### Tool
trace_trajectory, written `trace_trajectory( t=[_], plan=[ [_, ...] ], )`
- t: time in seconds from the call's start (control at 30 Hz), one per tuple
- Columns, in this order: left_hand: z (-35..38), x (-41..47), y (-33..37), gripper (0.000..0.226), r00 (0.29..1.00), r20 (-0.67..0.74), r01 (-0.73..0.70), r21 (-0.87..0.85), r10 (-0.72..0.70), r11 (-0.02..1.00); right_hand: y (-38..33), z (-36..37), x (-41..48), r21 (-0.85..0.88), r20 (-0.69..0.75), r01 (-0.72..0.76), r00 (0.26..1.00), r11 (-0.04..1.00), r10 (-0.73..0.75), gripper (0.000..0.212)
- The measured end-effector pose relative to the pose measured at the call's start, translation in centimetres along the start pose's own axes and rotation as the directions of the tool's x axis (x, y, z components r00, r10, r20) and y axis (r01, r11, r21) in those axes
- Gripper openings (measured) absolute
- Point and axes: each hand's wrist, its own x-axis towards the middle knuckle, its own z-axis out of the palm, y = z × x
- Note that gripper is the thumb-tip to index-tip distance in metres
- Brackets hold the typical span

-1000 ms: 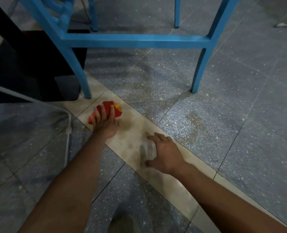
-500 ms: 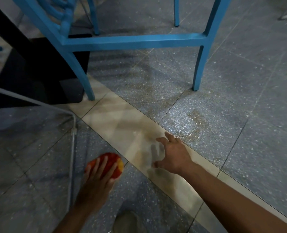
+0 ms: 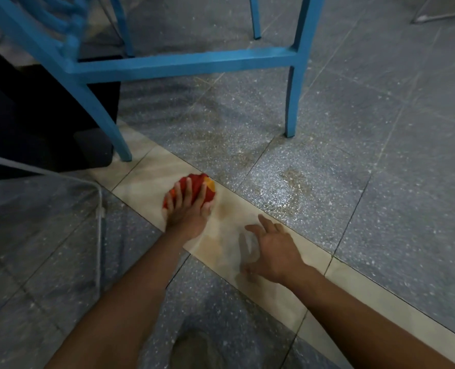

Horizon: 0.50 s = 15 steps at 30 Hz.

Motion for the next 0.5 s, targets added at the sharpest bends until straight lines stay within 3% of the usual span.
trace_trajectory(
  t=[0.1, 0.17, 0.37, 0.5],
  plan=[
    [2.5, -3.6, -0.6, 0.069, 0.985, -0.074, -0.15, 0.058, 0.154, 0.987, 0.3, -0.7, 0.3, 0.003, -0.001, -0.012, 1.0, 1.0, 0.012, 0.107],
    [4.5, -7.1, -2.2, 0.066, 0.979, -0.093, -0.177, 0.068, 0.183, 0.982, 0.5, -1.0, 0.2, 0.015, 0.008, -0.023, 1.0, 1.0, 0.023, 0.106],
    [10.4, -18.6, -8.9, 0.069, 0.998, -0.033, -0.055, 0.107, 0.059, 0.993, 0.4, -1.4, -1.0, 0.071, -0.019, -0.025, 0.999, 0.997, 0.026, 0.078],
    [9.3, -19.2, -10.8, 0.076, 0.999, 0.035, 0.023, 0.116, -0.027, 0.993, 0.4, -1.9, -1.5, 0.056, -0.028, -0.019, 0.999, 0.998, 0.02, 0.085]
  ],
)
